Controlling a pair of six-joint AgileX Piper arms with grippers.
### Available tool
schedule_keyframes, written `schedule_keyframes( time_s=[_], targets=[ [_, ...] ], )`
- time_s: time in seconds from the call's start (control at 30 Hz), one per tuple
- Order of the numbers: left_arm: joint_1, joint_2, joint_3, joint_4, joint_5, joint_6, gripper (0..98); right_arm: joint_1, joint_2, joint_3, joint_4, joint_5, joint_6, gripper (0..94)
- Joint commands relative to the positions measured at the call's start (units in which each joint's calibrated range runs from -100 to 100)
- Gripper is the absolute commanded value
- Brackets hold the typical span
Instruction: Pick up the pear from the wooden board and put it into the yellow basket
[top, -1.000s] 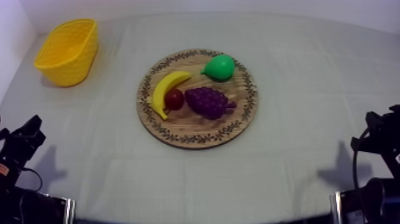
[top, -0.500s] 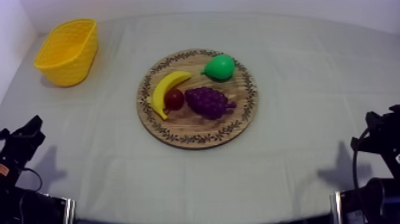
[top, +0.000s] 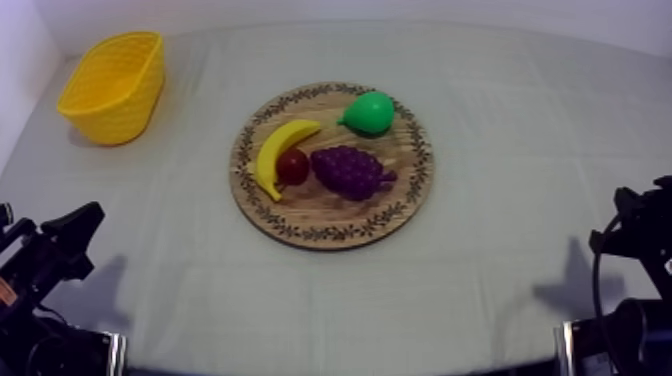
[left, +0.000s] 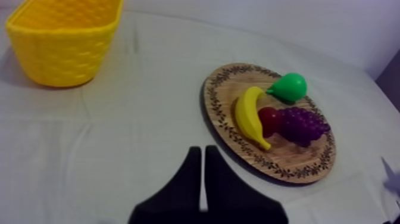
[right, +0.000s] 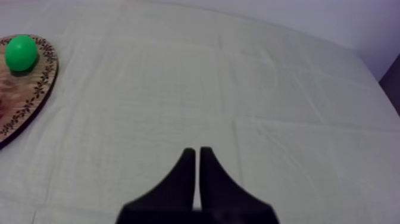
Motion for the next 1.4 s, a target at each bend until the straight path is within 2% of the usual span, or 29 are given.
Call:
schedule_keyframes(
  time_s=[0.0, 0.2, 0.43, 0.5, 0.7, 0.87, 1.03, 1.2, 1.37],
  targets=[
    [1.95, 2.42, -1.75, 0.67, -0.54, -0.76, 0.0, 0.02, -0.05, 0.01, 0.01, -0.01, 0.02, 0.4],
    [5.17, 15.80, -13.99, 2.60, 0.65, -3.41, 0.0, 0.02, -0.05, 0.01, 0.01, -0.01, 0.02, 0.4],
    [6.60, 33.82, -34.91, 5.20, 10.10, -6.54, 0.0, 0.02, -0.05, 0.01, 0.01, -0.01, 0.02, 0.4],
    [6.58, 38.82, -40.44, 5.47, 12.95, -6.14, 0.0, 0.02, -0.05, 0.01, 0.01, -0.01, 0.02, 0.4],
    [4.54, 54.43, -57.63, 5.76, 24.39, -2.36, 0.0, 0.02, -0.05, 0.01, 0.01, -0.01, 0.02, 0.4],
    [2.22, 68.04, -72.16, 5.58, 34.84, -1.14, 0.0, 0.02, -0.05, 0.01, 0.01, -0.01, 0.02, 0.4],
    [0.72, 80.72, -85.43, 4.33, 43.41, 1.03, 0.0, 0.02, -0.05, 0.01, 0.01, -0.01, 0.02, 0.4],
    [0.51, 91.52, -95.05, 2.28, 48.59, 2.83, 0.0, 0.02, -0.05, 0.01, 0.01, -0.01, 0.02, 0.4],
    [1.53, 101.42, -102.31, 1.32, 50.72, 3.73, 0.0, 0.02, -0.05, 0.01, 0.01, -0.01, 0.02, 0.4]
  ],
)
